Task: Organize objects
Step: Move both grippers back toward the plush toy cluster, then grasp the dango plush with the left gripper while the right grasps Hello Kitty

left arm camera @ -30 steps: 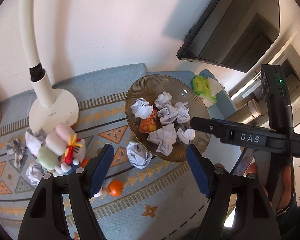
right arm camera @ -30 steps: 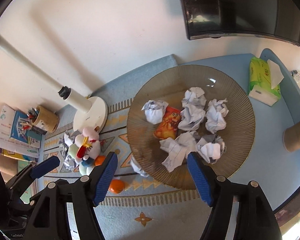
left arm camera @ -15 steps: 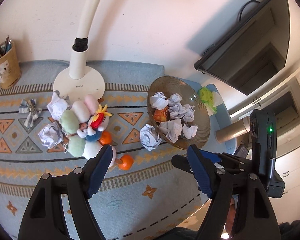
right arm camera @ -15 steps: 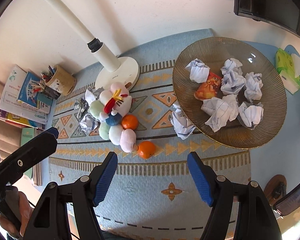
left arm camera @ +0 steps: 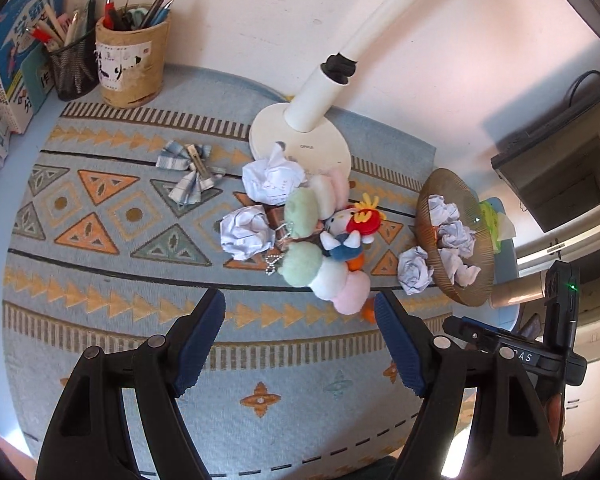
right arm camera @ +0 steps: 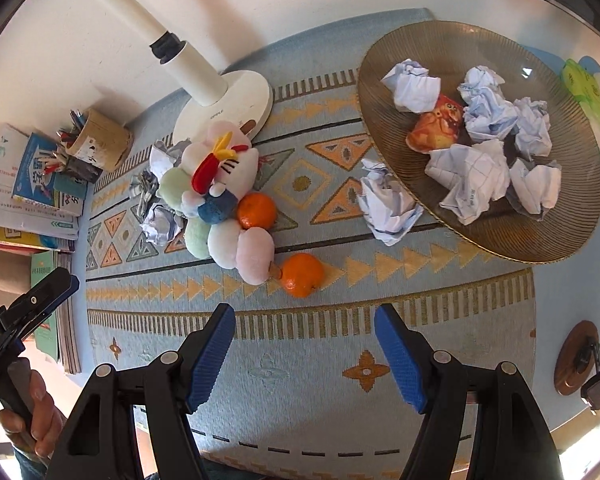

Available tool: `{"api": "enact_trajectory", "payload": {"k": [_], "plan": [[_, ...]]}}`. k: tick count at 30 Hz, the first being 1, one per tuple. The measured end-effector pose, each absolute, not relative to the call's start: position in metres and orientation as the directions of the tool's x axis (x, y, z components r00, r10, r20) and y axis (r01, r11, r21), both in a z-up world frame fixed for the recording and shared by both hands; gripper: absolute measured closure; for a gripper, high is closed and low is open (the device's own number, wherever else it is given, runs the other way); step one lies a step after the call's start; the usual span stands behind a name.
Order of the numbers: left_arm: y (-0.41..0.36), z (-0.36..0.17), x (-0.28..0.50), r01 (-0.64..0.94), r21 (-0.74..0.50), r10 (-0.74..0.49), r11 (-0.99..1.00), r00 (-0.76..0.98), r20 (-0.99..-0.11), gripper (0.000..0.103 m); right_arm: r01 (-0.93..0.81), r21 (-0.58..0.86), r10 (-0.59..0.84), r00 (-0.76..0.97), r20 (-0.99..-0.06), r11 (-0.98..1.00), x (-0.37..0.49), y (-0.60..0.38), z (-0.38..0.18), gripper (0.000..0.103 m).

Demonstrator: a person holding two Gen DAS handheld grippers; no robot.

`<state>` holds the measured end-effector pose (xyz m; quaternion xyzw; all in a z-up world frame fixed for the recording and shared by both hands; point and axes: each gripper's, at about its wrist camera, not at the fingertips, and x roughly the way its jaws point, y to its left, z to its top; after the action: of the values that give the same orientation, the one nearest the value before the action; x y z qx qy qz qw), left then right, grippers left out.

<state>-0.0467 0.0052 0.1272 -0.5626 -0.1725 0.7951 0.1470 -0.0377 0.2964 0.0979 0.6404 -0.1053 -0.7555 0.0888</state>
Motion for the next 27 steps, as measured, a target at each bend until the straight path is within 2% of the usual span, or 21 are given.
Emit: {"api": "enact_trajectory", "payload": {"k": [5,10,15,19,22,24,26,27], "plan": [[-0.004,0.112,-0.061,-0.049,-0.435,0.429,-0.899,-0.292,-0.855,0.027,0.030,0.310,-0.311,-0.144,-0.939,-0.950,-0.056,0.268,0.091,0.032],[0.014,0.105,-0.087,-0.172,-0.391,0.425,-0.904,-0.269,-0.864,0.027,0.023,0.347,-0.346,-0.151,-0.926,-0.938,-0.091,0.251,0.086,0.032],[0.038,0.082,-0.128,-0.261,-0.395,0.449,-0.881,-0.196,-0.872,0.027,-0.035,0.369,-0.362,-0.117,-0.925,-0.929,-0.131,0.237,0.063,0.032],[0.053,0.055,-0.151,-0.266,-0.390,0.434,-0.882,-0.130,-0.892,0.031,-0.114,0.412,-0.409,-0.051,-0.911,-0.904,-0.153,0.234,0.030,0.033],[0.062,0.048,-0.156,-0.279,-0.437,0.478,-0.855,-0.099,-0.873,0.037,-0.112,0.416,-0.412,-0.055,-0.909,-0.902,-0.160,0.230,0.021,0.040],[0.071,0.044,-0.158,-0.292,-0.422,0.465,-0.859,-0.094,-0.880,0.044,-0.082,0.413,-0.407,-0.078,-0.910,-0.907,-0.162,0.228,0.024,0.056],[0.079,0.038,-0.160,-0.290,-0.423,0.461,-0.858,-0.076,-0.884,0.052,-0.059,0.400,-0.393,-0.102,-0.914,-0.915,-0.163,0.228,0.030,0.061],[0.082,0.036,-0.160,-0.293,-0.421,0.459,-0.858,-0.073,-0.885,0.062,-0.047,0.376,-0.369,-0.114,-0.922,-0.926,-0.162,0.229,0.034,0.062]]}}
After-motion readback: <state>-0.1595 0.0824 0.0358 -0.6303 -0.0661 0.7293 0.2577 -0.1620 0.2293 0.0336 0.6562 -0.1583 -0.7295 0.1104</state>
